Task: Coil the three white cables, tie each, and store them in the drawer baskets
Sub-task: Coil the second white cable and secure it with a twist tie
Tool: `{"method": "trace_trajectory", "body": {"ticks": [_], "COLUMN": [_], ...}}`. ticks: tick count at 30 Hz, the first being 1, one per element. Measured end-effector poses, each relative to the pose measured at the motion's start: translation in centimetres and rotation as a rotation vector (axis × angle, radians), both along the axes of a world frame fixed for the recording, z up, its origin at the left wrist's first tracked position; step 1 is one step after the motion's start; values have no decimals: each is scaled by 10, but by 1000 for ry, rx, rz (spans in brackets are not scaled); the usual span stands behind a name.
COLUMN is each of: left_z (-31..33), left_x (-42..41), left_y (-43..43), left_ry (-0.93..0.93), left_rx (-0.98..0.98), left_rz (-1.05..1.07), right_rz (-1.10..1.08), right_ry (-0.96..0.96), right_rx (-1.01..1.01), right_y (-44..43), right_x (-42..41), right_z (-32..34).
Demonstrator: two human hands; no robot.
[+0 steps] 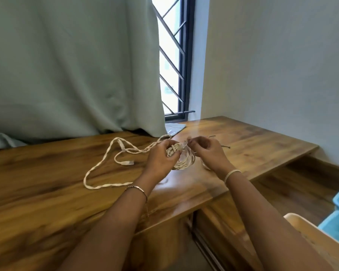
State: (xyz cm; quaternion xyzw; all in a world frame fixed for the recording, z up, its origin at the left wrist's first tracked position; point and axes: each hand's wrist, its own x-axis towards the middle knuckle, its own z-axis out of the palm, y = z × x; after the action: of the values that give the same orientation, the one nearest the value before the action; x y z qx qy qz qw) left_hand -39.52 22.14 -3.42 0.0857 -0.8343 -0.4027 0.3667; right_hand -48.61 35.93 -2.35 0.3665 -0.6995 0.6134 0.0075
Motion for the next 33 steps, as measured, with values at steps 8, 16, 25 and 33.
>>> {"method": "trace_trajectory", "body": {"ticks": [8, 16, 25, 33], "left_z": [-8, -11, -15, -15], "left_x": [-40, -67, -72, -72], "left_y": [-12, -8, -14, -13], "left_ry": [-36, -19, -22, -35], "left_rx": [43, 70, 62, 49], "left_rz": [2, -29, -28, -36], "right_rz": [-624, -377, -328, -288], "right_ry": [126, 442, 669, 977], "right_rx": [302, 842, 1025, 1191], "right_y": [35, 25, -11, -13], "right_x": [-107, -147, -163, -161], "right_z": [-17, -9, -11, -5]}}
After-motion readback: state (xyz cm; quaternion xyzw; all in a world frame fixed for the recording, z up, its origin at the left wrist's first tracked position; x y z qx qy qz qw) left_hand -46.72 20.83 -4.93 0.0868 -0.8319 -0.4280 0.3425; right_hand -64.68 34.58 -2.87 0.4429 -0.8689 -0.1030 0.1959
